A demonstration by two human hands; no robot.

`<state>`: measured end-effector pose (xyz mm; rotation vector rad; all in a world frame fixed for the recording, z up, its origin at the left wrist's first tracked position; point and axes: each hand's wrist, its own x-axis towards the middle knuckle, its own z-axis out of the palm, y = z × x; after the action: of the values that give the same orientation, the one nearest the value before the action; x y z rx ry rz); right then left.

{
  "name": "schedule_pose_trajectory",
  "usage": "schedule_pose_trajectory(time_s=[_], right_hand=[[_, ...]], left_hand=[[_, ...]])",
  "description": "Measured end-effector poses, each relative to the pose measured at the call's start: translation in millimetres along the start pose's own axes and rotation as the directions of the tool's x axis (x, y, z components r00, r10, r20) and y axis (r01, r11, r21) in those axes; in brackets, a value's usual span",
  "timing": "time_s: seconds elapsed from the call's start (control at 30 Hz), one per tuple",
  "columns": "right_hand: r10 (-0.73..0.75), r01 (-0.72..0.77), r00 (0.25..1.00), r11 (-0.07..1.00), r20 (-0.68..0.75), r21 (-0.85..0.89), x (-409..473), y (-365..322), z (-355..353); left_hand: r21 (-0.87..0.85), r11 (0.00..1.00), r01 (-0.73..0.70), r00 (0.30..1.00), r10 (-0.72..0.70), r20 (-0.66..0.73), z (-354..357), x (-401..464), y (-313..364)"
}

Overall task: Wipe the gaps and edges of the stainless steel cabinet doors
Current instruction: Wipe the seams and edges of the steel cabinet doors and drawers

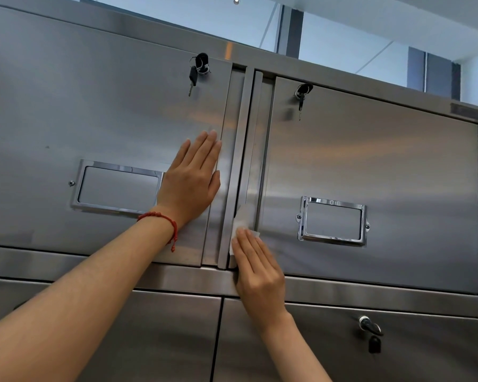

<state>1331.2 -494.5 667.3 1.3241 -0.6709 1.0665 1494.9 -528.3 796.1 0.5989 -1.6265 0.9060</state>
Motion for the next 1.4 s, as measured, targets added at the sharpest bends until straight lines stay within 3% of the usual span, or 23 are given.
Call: schedule_pose_trajectory(time_s=[0.7,0.9,1.4], right_hand=[[0.014,-0.015,0.999,1.000,0.031,0.025,-10,-5,-3],[-0.039,0.036,0.995,0.999,0.093,0.030,-15,-2,-10],[-0.036,0.034,0.997,0.999,0.070,0.030,-11,-4,-12]], left_hand=[[-0.003,1.000,-0.003,1.000,0.003,0.001,1,0,0],[0.006,1.000,-0.001,1.000,0.001,0.000,1,0,0],[0.008,1.000,-0.005,1.000,0.005,-0.003,1,0,0]])
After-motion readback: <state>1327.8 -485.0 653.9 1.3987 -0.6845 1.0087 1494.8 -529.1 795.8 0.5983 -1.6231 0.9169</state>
